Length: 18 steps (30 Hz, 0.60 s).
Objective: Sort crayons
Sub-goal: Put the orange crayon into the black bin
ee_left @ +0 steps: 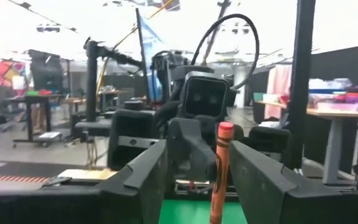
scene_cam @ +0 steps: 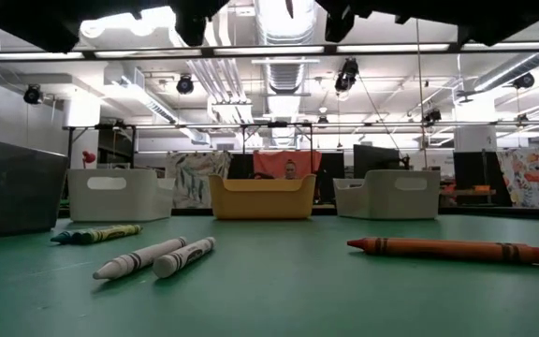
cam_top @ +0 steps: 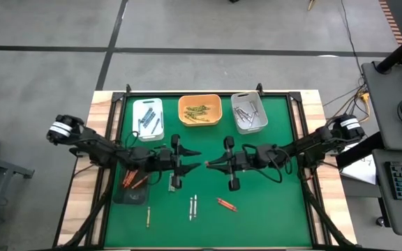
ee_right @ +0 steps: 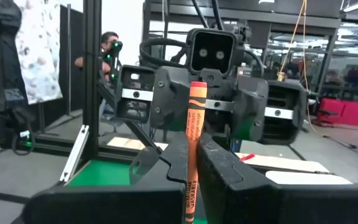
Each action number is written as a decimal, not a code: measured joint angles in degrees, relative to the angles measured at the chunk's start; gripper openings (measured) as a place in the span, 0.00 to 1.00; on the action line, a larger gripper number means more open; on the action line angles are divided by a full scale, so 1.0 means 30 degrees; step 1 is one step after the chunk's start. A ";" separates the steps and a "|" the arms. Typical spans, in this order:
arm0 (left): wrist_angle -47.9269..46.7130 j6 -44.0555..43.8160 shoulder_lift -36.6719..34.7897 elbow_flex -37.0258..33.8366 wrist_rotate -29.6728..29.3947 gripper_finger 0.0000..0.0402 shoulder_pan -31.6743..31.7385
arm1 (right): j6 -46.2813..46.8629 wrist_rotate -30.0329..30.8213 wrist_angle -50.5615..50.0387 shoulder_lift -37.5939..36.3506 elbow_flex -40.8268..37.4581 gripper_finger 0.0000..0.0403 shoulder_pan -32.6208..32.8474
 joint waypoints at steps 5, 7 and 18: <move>0.0836 0.0671 0.1097 0.0714 0.0763 0.39 0.0091 | 0.0007 0.0115 -0.0522 0.0139 0.0142 0.02 -0.0167; 0.0791 0.1022 0.1425 0.1110 0.0771 0.39 0.0091 | 0.0022 0.0145 -0.0625 0.0139 0.0142 0.02 -0.0220; 0.0596 0.1886 0.2028 0.1744 0.0673 0.33 0.0128 | 0.0058 0.0149 -0.0760 0.0139 0.0142 0.02 -0.0321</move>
